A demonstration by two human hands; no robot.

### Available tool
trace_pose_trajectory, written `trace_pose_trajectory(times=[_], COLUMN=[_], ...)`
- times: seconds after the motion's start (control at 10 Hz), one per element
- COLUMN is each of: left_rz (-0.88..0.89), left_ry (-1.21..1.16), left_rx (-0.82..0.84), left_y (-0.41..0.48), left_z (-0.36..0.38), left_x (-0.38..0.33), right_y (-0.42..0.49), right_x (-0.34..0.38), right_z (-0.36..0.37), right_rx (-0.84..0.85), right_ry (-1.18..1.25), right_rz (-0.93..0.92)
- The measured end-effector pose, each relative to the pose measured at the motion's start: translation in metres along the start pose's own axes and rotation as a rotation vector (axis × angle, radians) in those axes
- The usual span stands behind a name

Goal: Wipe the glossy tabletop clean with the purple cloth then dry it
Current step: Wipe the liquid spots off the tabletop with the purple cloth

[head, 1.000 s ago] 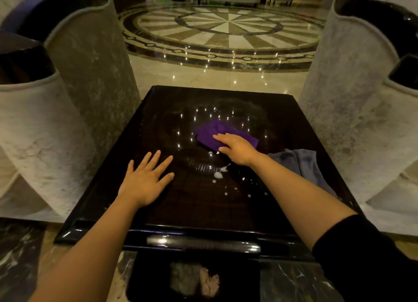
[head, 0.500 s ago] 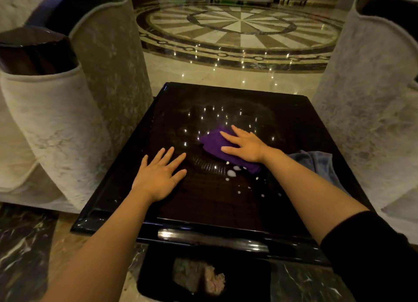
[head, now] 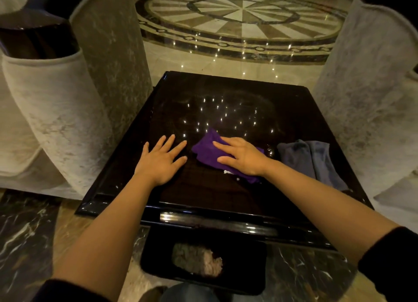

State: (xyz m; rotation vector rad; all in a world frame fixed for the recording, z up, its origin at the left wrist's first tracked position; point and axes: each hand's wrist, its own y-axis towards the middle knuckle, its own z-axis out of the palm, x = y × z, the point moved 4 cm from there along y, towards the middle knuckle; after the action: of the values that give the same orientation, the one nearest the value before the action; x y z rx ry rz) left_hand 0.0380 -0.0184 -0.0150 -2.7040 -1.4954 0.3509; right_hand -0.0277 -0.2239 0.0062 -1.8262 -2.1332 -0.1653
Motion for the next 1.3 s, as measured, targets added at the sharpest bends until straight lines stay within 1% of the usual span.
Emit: trace_pose_trajectory(times=[0.4, 0.5, 0.6, 0.7, 0.8, 0.9, 1.0, 1.1, 1.2, 1.3], left_rz=[-0.029, -0.028, -0.029, -0.030, -0.031, -0.019, -0.006, -0.020, -0.025, -0.027], left_ry=[0.026, 0.027, 0.032, 0.034, 0.033, 0.029, 0.056, 0.040, 0.034, 0.032], left_rx=[0.019, 0.019, 0.014, 0.014, 0.013, 0.014, 0.024, 0.015, 0.011, 0.011], left_y=[-0.005, -0.006, -0.005, -0.003, -0.002, -0.002, 0.000, -0.001, -0.001, 0.000], left_z=[-0.001, -0.002, -0.003, -0.002, -0.002, -0.002, -0.001, -0.001, -0.002, -0.001], left_x=[-0.004, -0.006, -0.005, -0.005, -0.002, -0.002, -0.001, -0.001, -0.002, -0.001], right_y=[-0.069, -0.082, -0.096, -0.100, -0.102, -0.099, -0.098, -0.092, -0.080, -0.059], right_x=[0.077, 0.091, 0.109, 0.120, 0.125, 0.115, 0.100, 0.072, 0.045, 0.012], right_z=[0.025, 0.030, 0.031, 0.035, 0.029, 0.003, -0.022, -0.053, -0.073, -0.090], right_rx=[-0.030, -0.073, -0.187, -0.206, -0.243, -0.372, -0.465, -0.556, -0.564, -0.505], right_ry=[0.078, 0.045, 0.034, 0.072, 0.225, 0.337, 0.375, 0.310, 0.251, 0.147], right_rz=[-0.197, -0.239, -0.309, -0.370, -0.337, -0.258, -0.193, -0.113, -0.032, 0.001])
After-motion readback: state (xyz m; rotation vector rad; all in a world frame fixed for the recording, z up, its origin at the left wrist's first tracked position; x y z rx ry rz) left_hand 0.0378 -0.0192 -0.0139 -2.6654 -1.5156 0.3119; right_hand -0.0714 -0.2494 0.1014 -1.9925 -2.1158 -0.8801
